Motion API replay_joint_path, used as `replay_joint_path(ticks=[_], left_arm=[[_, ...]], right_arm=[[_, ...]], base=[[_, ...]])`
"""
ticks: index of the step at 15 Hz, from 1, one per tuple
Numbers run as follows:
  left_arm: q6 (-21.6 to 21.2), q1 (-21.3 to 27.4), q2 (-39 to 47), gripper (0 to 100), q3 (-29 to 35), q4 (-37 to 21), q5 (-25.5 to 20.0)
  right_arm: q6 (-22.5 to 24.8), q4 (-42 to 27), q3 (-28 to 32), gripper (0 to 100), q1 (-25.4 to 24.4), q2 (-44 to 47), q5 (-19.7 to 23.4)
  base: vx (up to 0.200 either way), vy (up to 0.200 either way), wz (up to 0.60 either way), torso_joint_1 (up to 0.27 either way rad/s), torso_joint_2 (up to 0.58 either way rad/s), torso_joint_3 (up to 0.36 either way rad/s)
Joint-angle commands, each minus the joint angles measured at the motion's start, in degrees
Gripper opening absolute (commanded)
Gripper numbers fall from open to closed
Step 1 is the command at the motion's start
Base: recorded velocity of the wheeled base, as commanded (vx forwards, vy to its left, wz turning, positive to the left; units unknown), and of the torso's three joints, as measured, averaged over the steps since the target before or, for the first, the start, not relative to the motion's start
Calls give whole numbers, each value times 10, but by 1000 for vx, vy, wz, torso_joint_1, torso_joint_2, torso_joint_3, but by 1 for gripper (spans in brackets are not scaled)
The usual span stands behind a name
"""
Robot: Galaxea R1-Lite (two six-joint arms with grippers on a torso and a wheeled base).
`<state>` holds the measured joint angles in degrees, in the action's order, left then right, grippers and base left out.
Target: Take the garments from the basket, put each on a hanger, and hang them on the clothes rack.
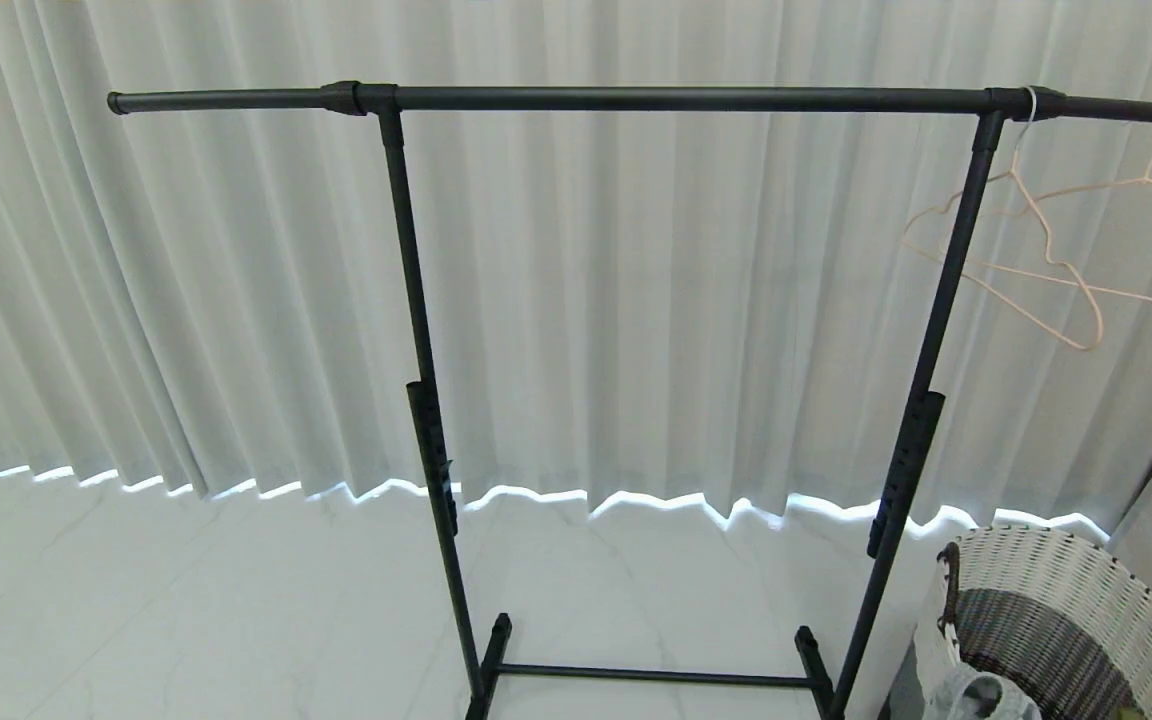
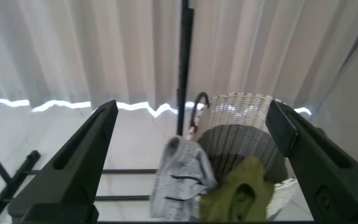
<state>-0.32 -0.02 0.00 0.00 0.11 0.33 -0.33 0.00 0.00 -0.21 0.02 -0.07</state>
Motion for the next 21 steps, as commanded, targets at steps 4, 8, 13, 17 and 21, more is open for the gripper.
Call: replay_joint_path(ticks=[4,8,13,17,21], left_arm=[[0,0,1,100,0,0,0],[-1,0,1,100,0,0,0],[0,0,1,100,0,0,0],[-2,0,1,100,0,0,0],[-3,0,1,100,0,0,0]], right_arm=[[3,0,0,100,0,0,1],[11,0,0,100,0,0,1],[8,-1,0,100,0,0,1],[9,0,0,100,0,0,1],[2,-1,0,100,0,0,1]], base=[[0,-200,0,5,7,0],[0,-200,0,4,4,0],[0,-40,0,0,0,0],[0,0,0,0,0,0],[0,0,0,0,0,0]])
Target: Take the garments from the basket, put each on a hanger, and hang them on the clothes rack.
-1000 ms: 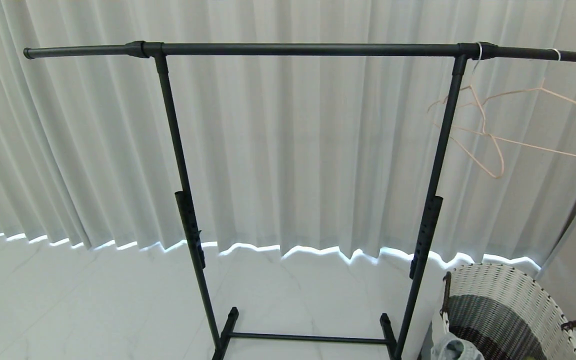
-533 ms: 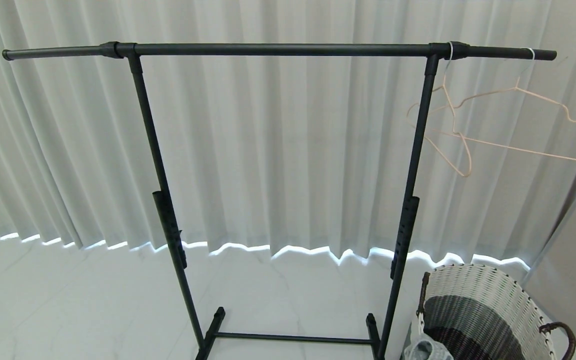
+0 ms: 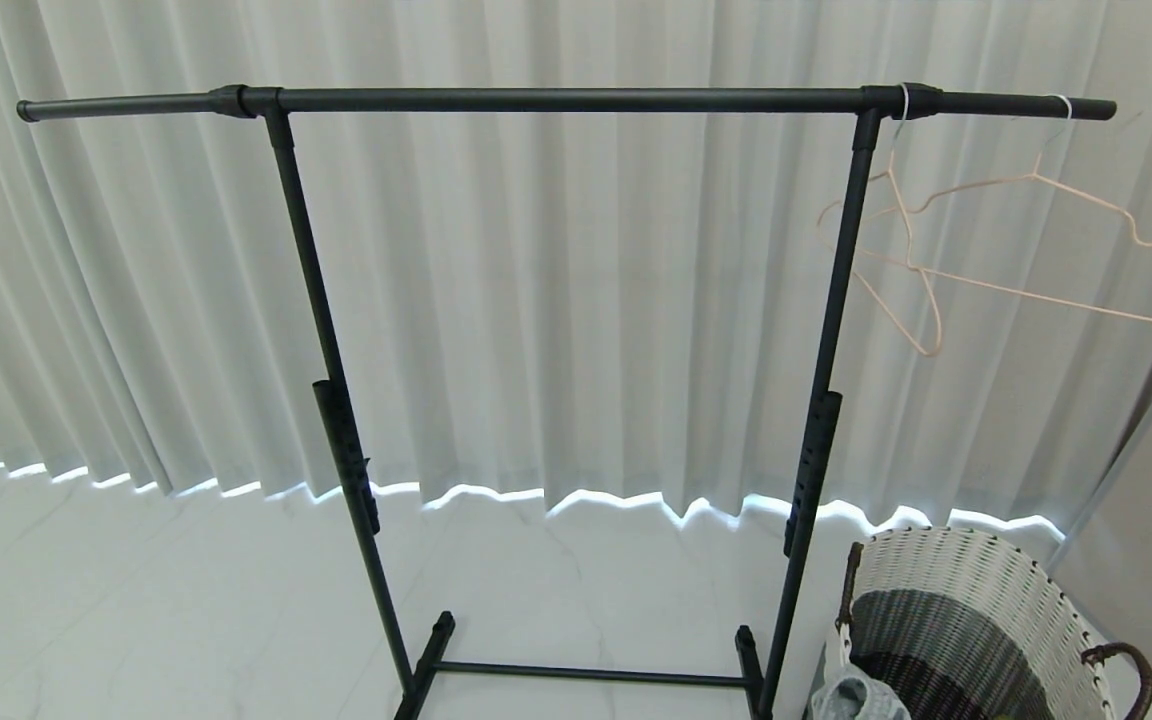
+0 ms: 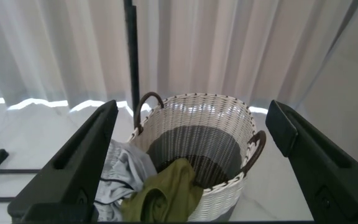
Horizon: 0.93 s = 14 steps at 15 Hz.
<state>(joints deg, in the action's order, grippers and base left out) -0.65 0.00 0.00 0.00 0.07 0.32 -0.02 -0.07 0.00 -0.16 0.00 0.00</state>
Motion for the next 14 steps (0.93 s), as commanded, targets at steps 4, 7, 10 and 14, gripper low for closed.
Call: replay_joint_path(ticks=[4,7,10,14], left_arm=[[0,0,1,100,0,0,0],[-1,0,1,100,0,0,0],[0,0,1,100,0,0,0],[0,0,1,100,0,0,0]], right_arm=[[0,0,0,100,0,0,0],[0,1,0,100,0,0,0],[15,0,0,100,0,1,1],[-1,3,0,100,0,0,-1]], base=[[0,0,0,-47,164,102],[0,0,0,-100,344,245],[0,0,0,-30,92,67],[0,0,0,0,0,0]])
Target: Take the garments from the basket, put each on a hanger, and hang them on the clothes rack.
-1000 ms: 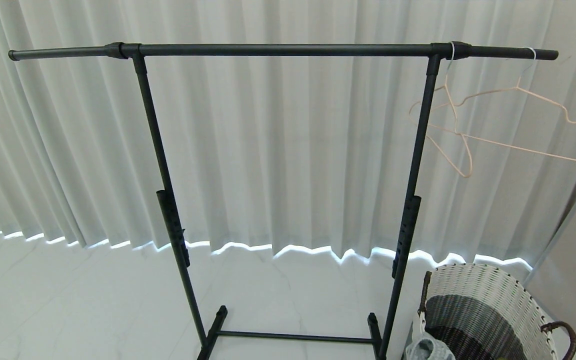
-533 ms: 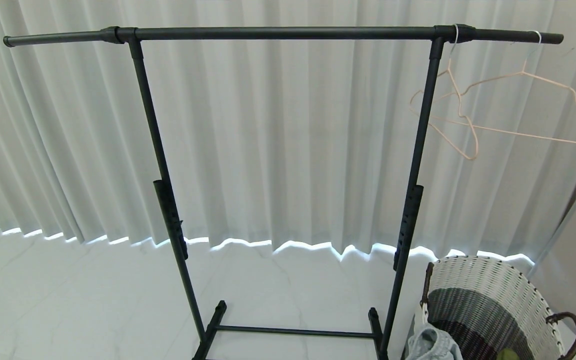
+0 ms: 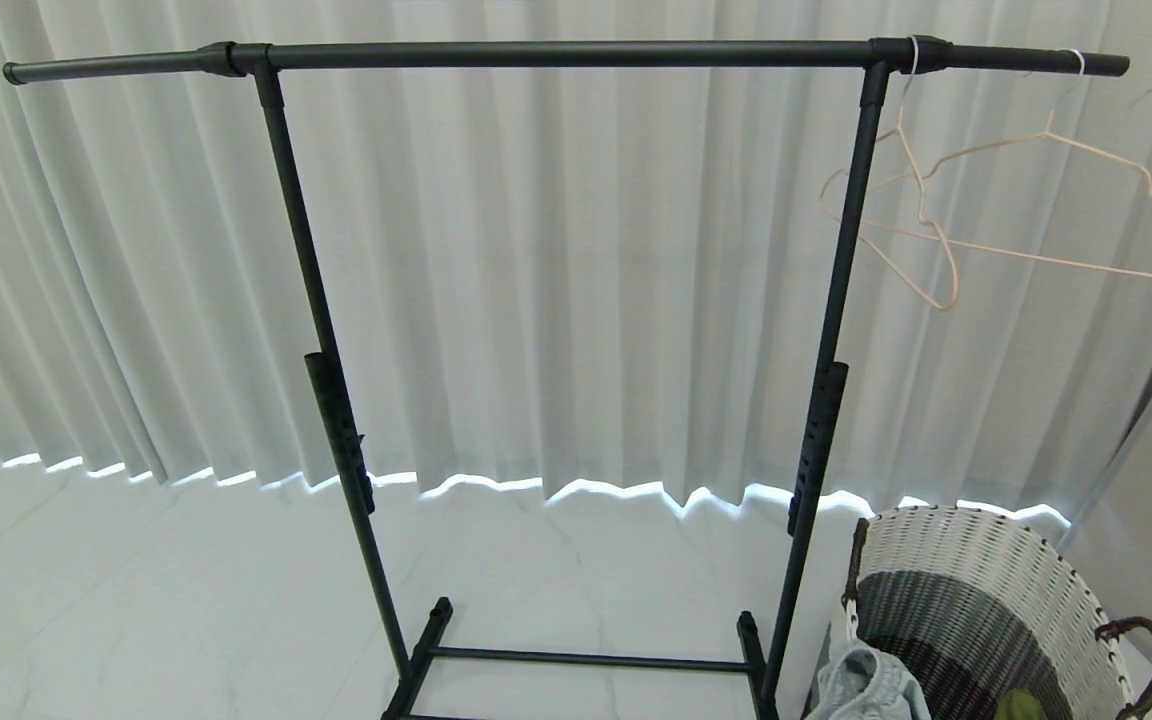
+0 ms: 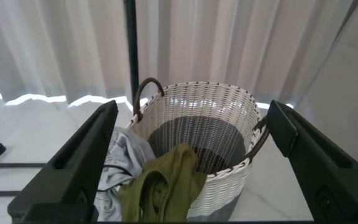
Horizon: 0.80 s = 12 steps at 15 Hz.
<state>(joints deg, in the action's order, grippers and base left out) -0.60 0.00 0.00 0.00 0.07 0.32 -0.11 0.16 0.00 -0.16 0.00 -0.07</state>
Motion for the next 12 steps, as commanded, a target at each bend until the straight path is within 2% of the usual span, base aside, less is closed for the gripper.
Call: replay_joint_path(ticks=[1,3,4,5,7,8,9,10,12], left_arm=[[0,0,1,100,0,0,0],[1,0,1,100,0,0,0],[2,0,1,100,0,0,0],[2,0,1,100,0,0,0],[2,0,1,100,0,0,0],[2,0,1,100,0,0,0],[2,0,1,100,0,0,0],[2,0,1,100,0,0,0],[3,0,1,100,0,0,0]], right_arm=[[-2,2,0,100,0,0,0],[-4,7,3,100,0,0,2],[-24,6,52,100,-7,22,15],[-53,5,102,100,-25,84,15],[-45,3,158,100,-33,192,6],[-7,4,168,100,-32,256,4],[9,7,171,100,-31,285,4],[63,16,179,100,-28,380,-1],[154,46,177,100,-7,500,-37]], base=[[0,0,0,0,0,0],[0,0,0,0,0,0],[0,0,0,0,0,0],[0,0,0,0,0,0],[0,0,0,0,0,0],[0,0,0,0,0,0],[0,0,0,0,0,0],[0,0,0,0,0,0],[0,0,0,0,0,0]])
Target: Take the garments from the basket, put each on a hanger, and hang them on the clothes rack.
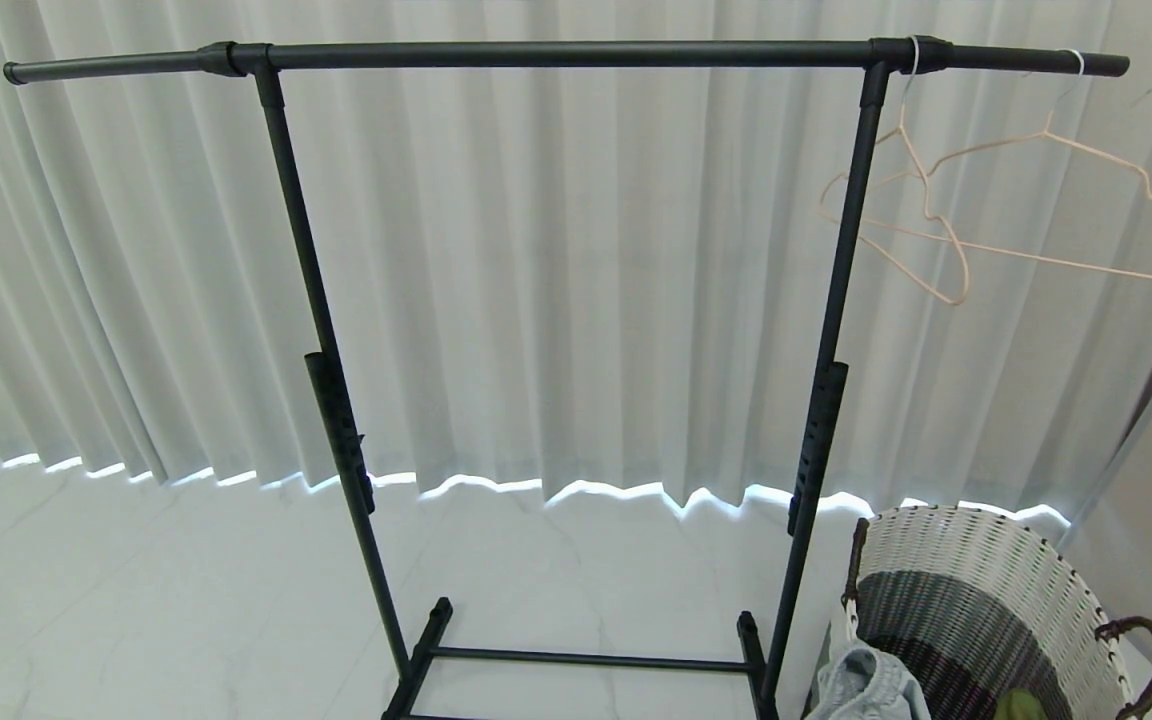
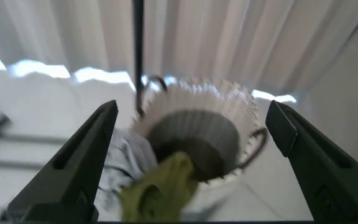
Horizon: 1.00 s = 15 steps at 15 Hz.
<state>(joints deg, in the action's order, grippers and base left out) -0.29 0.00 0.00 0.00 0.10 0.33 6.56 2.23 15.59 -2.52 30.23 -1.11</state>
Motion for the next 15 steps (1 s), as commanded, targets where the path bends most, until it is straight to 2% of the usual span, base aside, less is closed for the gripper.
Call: replay_joint_path(ticks=[1,2,4,6,10,15], left_arm=[[0,0,1,100,0,0,0],[0,0,1,100,0,0,0],[1,0,1,100,0,0,0],[0,0,0,100,0,0,0],[0,0,1,100,0,0,0],[-1,0,1,100,0,0,0]], right_arm=[[116,33,17,100,28,229,-41],[186,56,9,100,57,292,-52],[242,96,-20,100,66,344,-52],[270,124,-49,100,60,369,-52],[256,135,-140,100,47,397,-53],[274,136,-146,100,39,431,-54]], base=[[0,0,0,0,0,0],[0,0,0,0,0,0],[0,0,0,0,0,0],[0,0,0,0,0,0],[0,0,0,0,0,0],[0,0,0,0,0,0]])
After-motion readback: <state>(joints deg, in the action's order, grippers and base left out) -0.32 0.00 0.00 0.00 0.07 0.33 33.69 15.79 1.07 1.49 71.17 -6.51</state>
